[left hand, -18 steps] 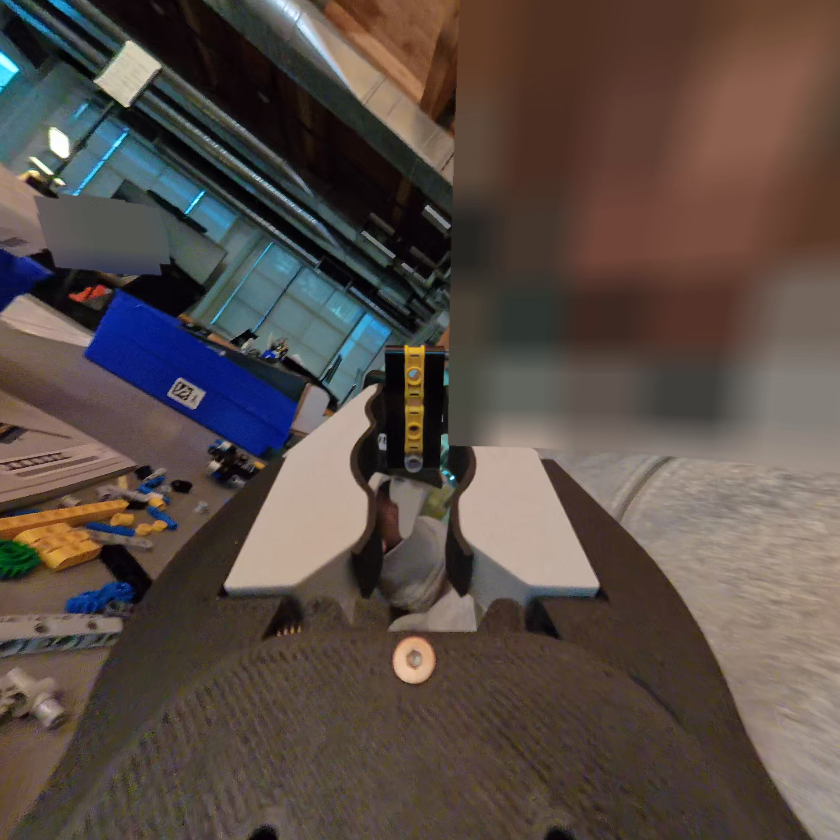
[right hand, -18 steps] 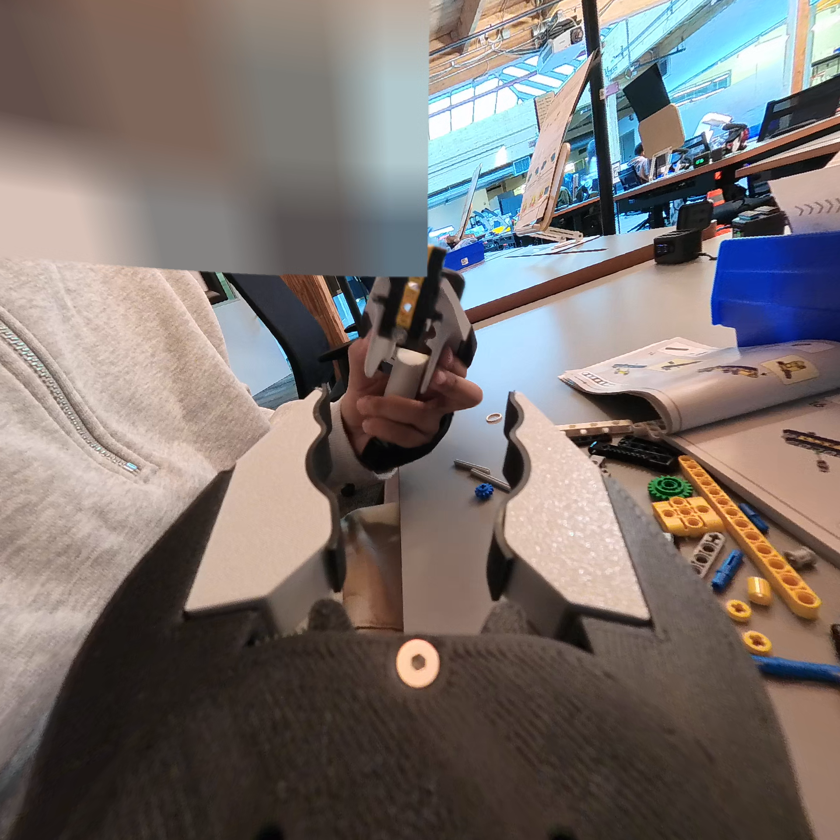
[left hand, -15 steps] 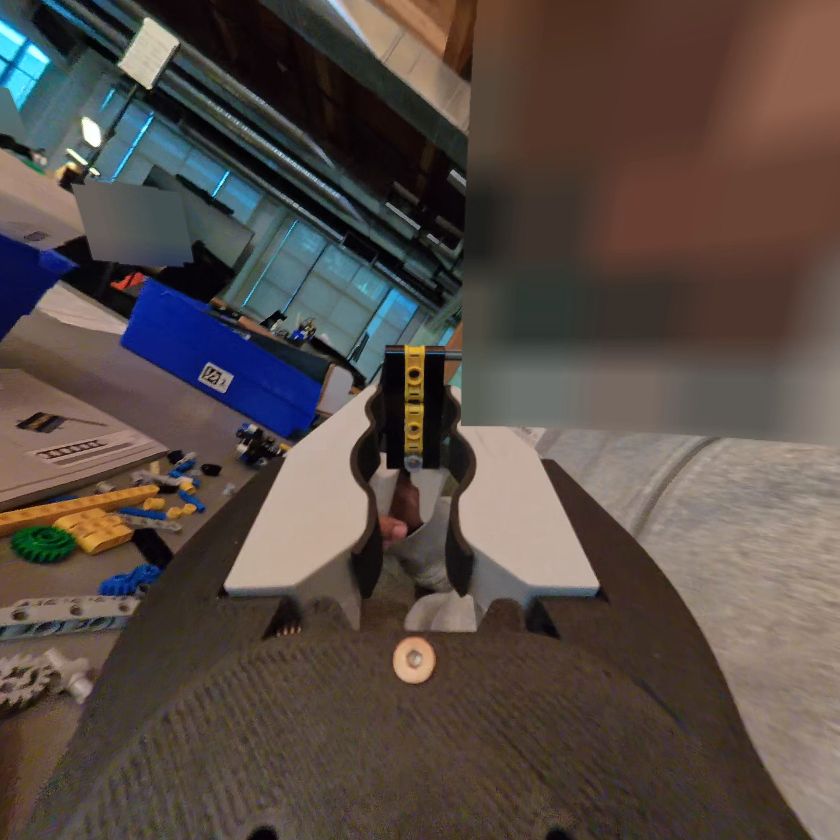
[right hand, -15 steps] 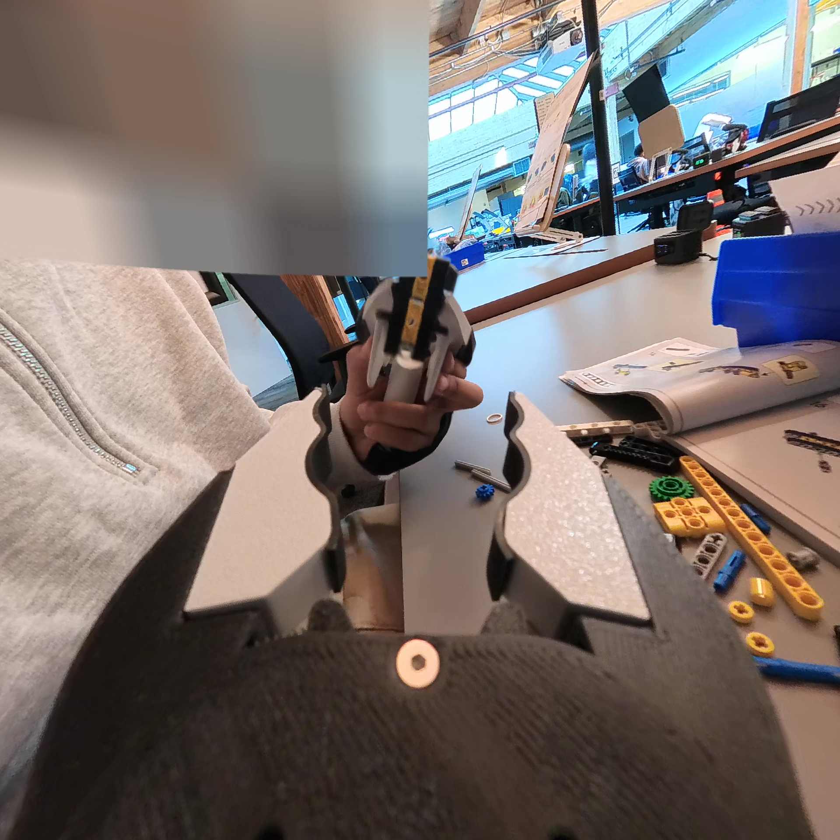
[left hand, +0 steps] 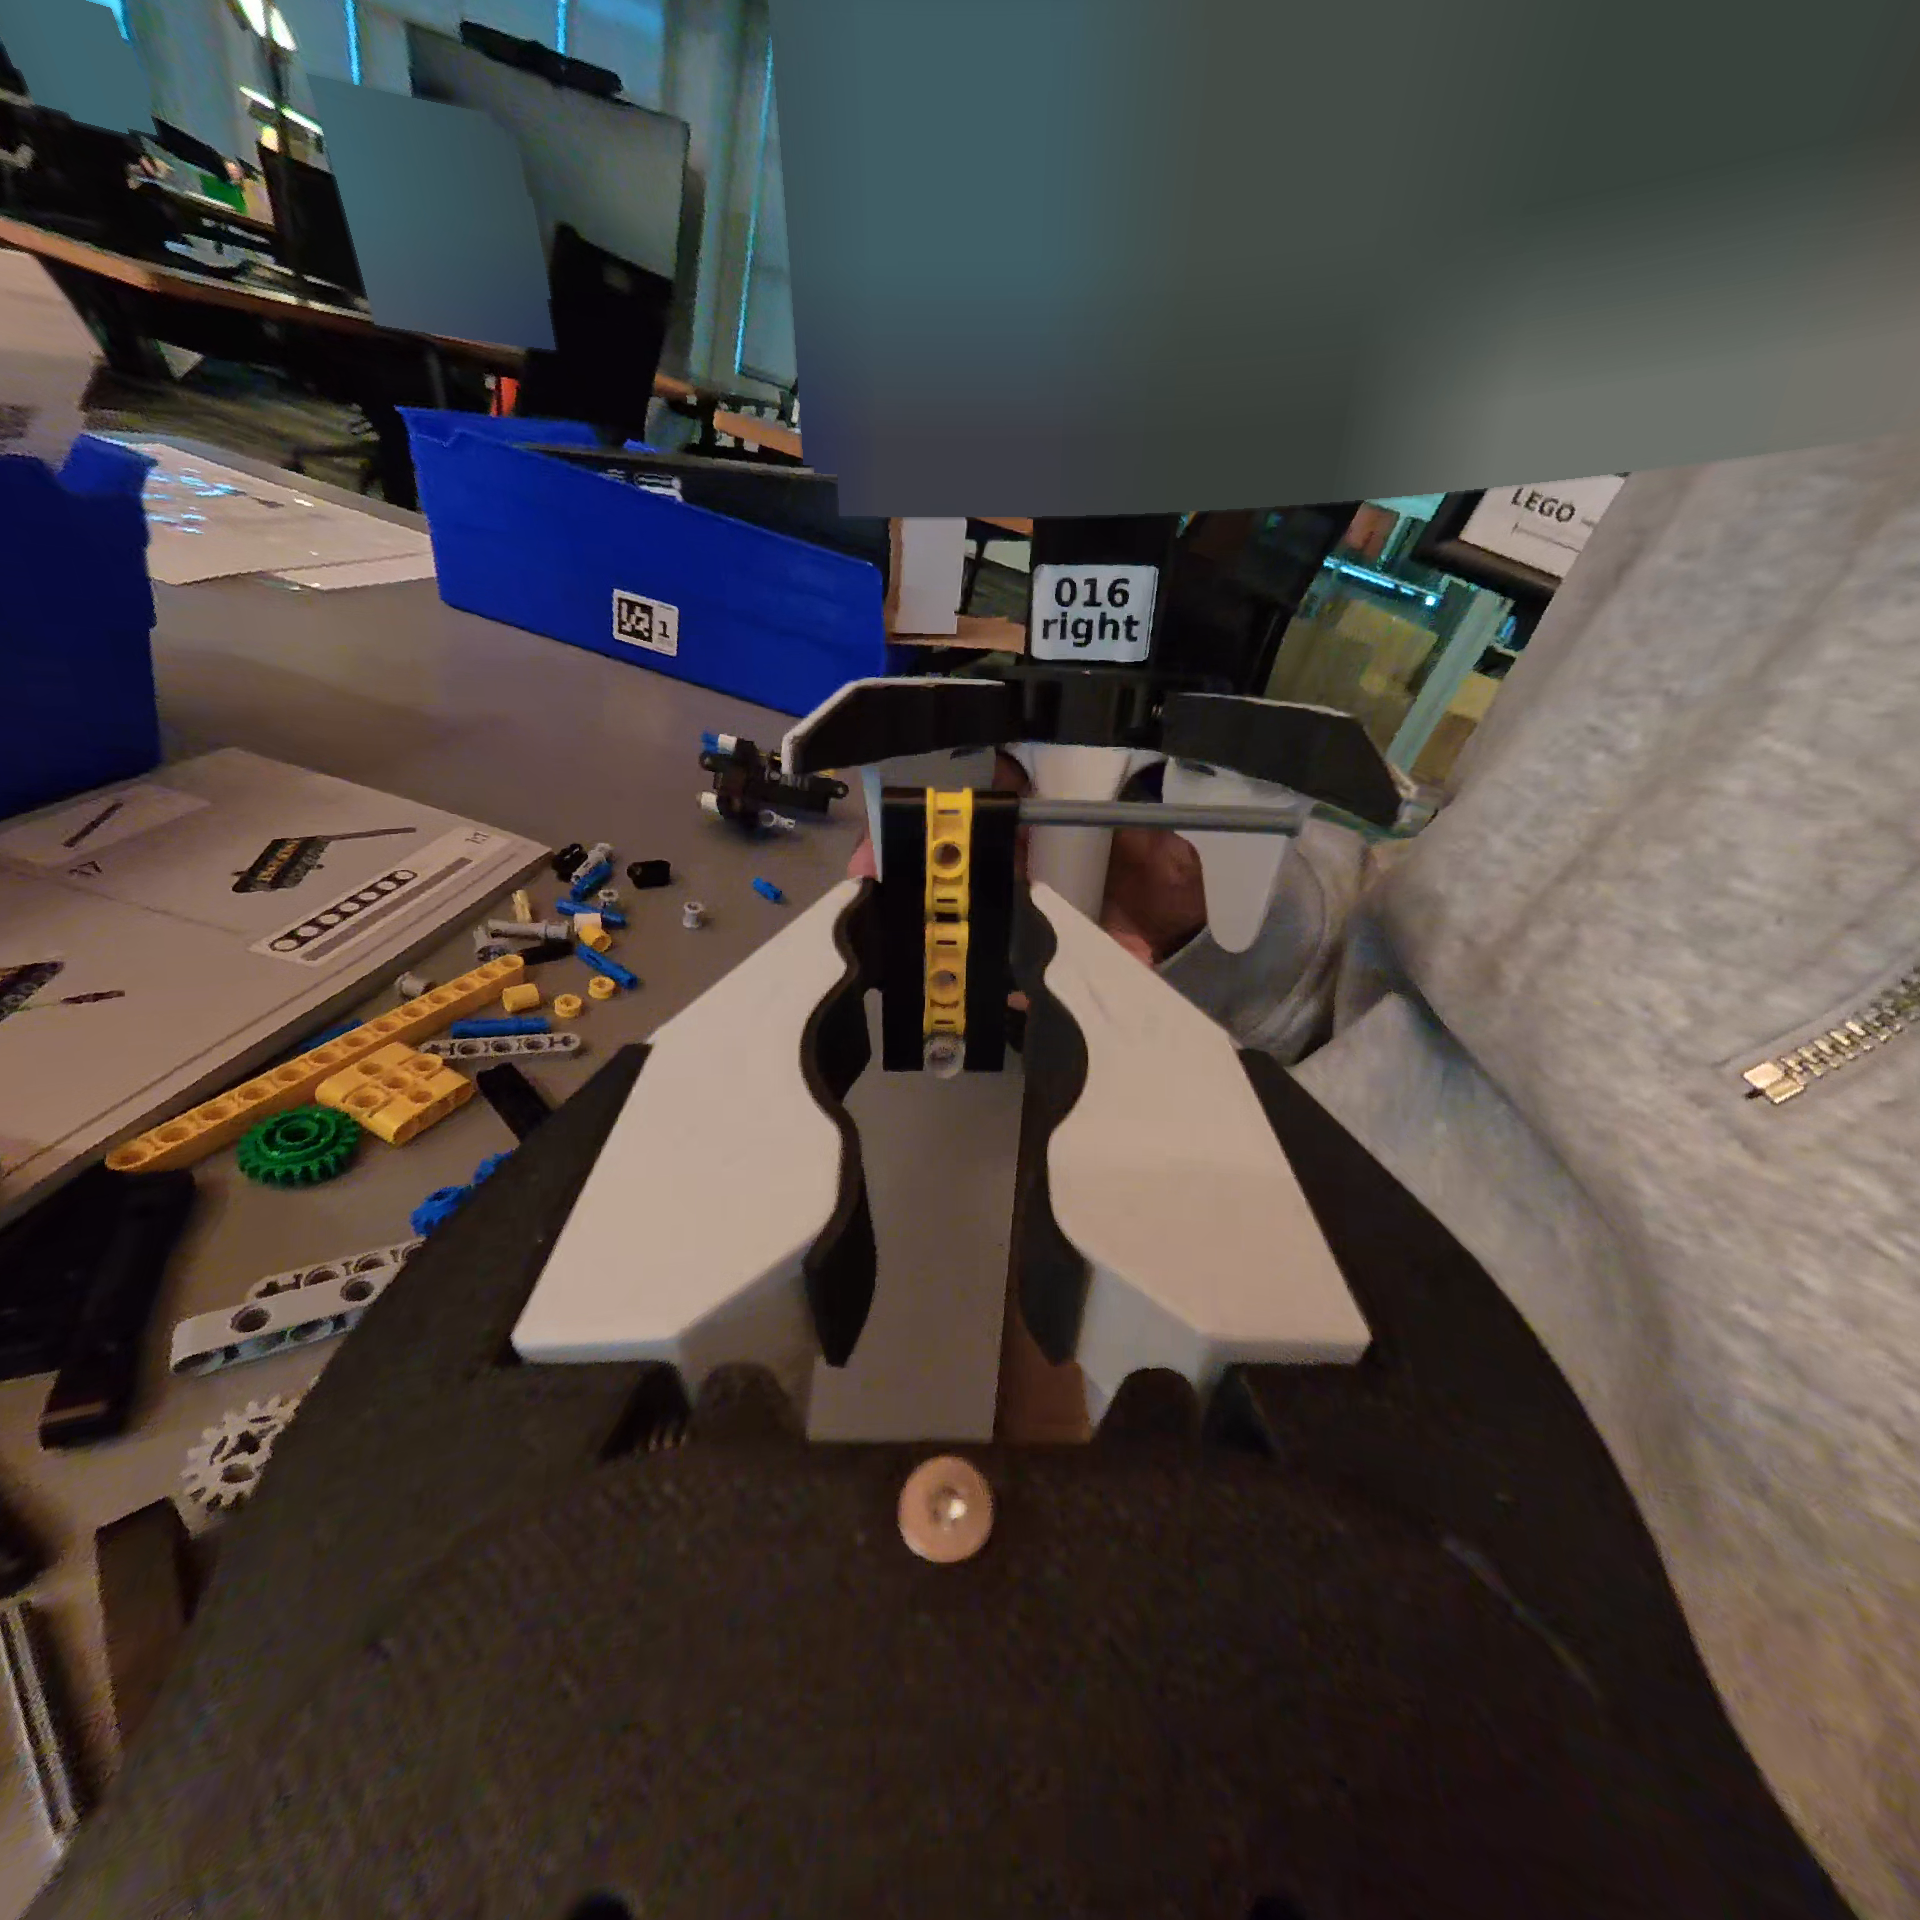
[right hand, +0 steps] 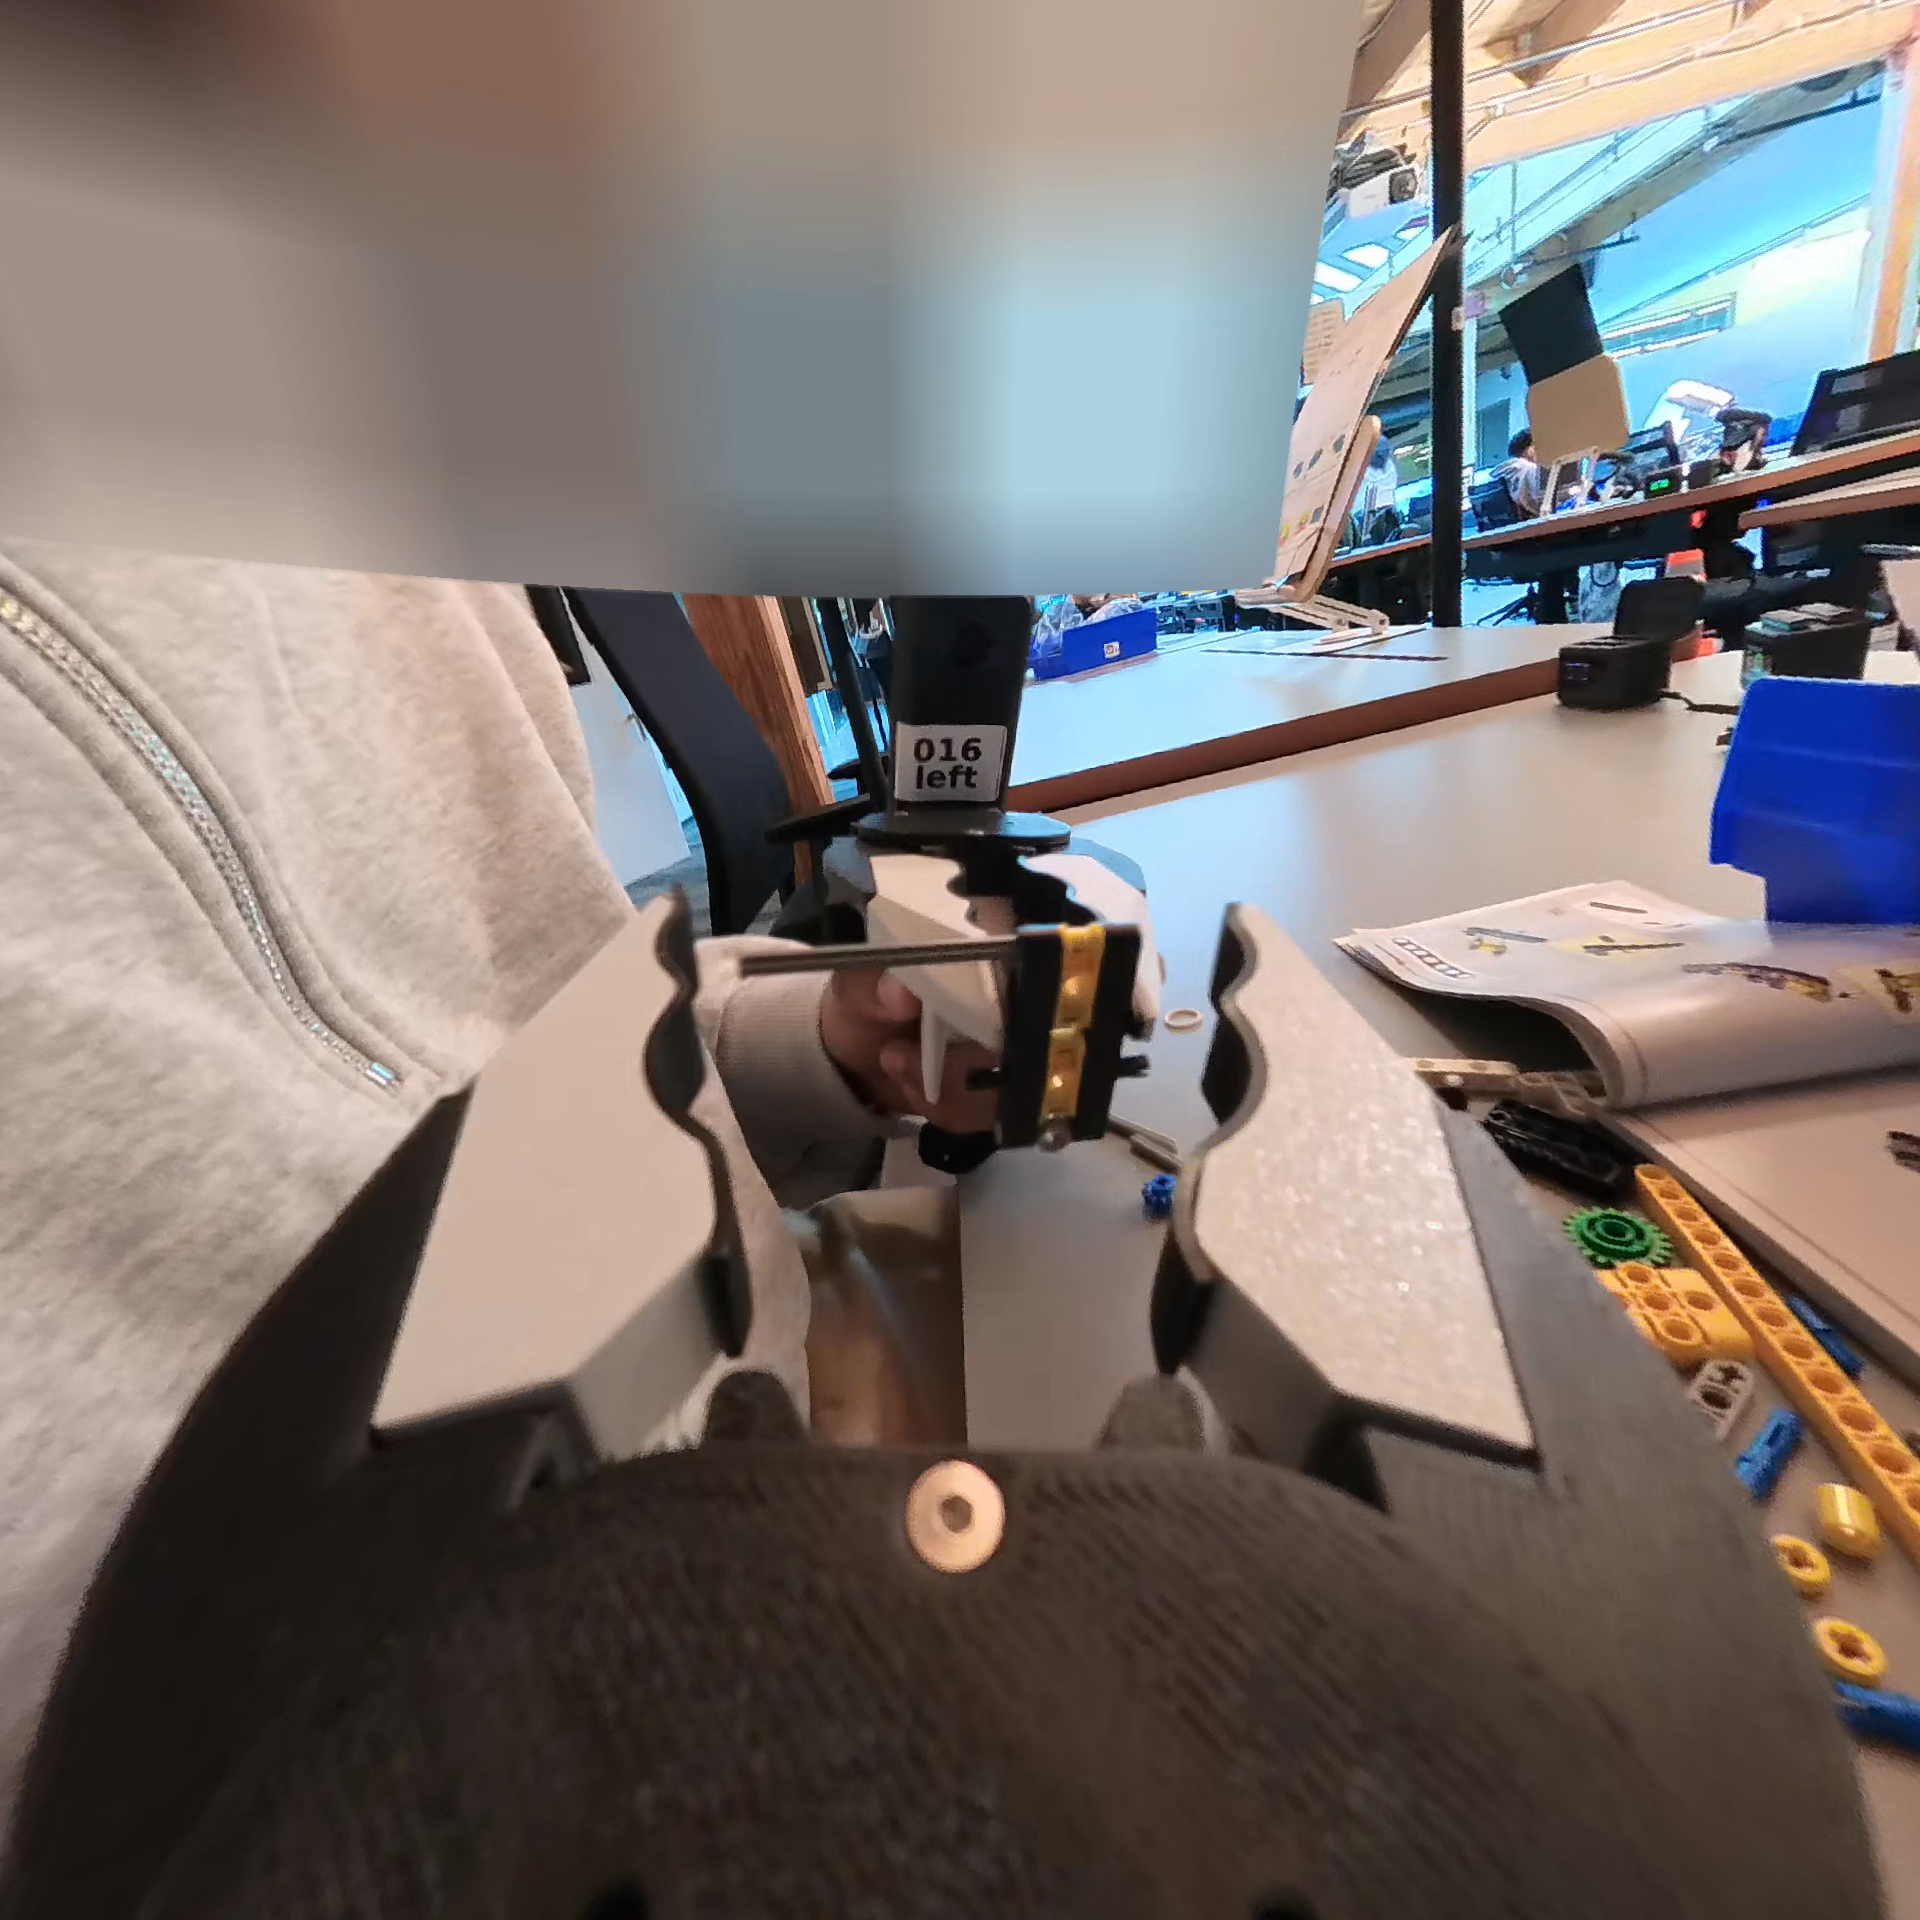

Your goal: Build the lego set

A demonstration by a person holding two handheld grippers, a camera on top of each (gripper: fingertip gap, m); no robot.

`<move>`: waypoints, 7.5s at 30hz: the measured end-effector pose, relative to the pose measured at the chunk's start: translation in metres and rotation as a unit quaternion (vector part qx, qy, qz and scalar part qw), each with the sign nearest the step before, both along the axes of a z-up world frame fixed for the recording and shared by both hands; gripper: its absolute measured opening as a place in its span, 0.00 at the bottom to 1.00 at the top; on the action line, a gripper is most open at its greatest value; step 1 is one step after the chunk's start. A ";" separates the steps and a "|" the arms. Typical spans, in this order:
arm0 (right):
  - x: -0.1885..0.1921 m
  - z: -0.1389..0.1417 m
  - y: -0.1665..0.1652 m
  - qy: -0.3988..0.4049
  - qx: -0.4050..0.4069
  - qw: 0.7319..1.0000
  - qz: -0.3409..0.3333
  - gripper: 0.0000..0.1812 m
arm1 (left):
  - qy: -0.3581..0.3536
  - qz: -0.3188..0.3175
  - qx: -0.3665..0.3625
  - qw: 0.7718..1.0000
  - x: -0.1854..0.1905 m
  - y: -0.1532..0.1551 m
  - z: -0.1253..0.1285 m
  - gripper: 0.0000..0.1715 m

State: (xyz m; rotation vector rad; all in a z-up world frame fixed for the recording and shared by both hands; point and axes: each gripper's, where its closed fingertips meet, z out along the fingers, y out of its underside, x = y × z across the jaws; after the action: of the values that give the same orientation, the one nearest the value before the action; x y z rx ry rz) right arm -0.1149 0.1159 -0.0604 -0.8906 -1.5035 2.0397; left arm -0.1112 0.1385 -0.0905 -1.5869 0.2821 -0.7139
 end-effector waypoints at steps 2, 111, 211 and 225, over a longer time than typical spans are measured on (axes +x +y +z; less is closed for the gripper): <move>0.001 -0.001 -0.001 0.001 0.008 1.000 0.000 0.51 | 0.003 -0.007 0.002 1.000 0.003 -0.001 0.000 0.13; 0.009 -0.033 -0.015 -0.076 0.089 0.991 0.061 0.37 | 0.068 -0.051 -0.075 0.994 0.018 -0.006 -0.029 0.13; 0.004 -0.014 0.009 -0.002 0.114 0.993 -0.035 0.17 | 0.171 0.035 0.011 0.985 0.013 0.000 -0.019 0.13; 0.014 -0.027 -0.002 -0.035 0.118 0.991 0.044 0.22 | 0.118 -0.041 -0.008 0.992 0.025 -0.009 -0.020 0.13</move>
State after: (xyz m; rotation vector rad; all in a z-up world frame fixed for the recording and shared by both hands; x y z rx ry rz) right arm -0.1006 0.1139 -0.0872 -0.8229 -1.8066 1.8558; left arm -0.0862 0.1293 -0.1104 -1.6851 0.5175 -0.5927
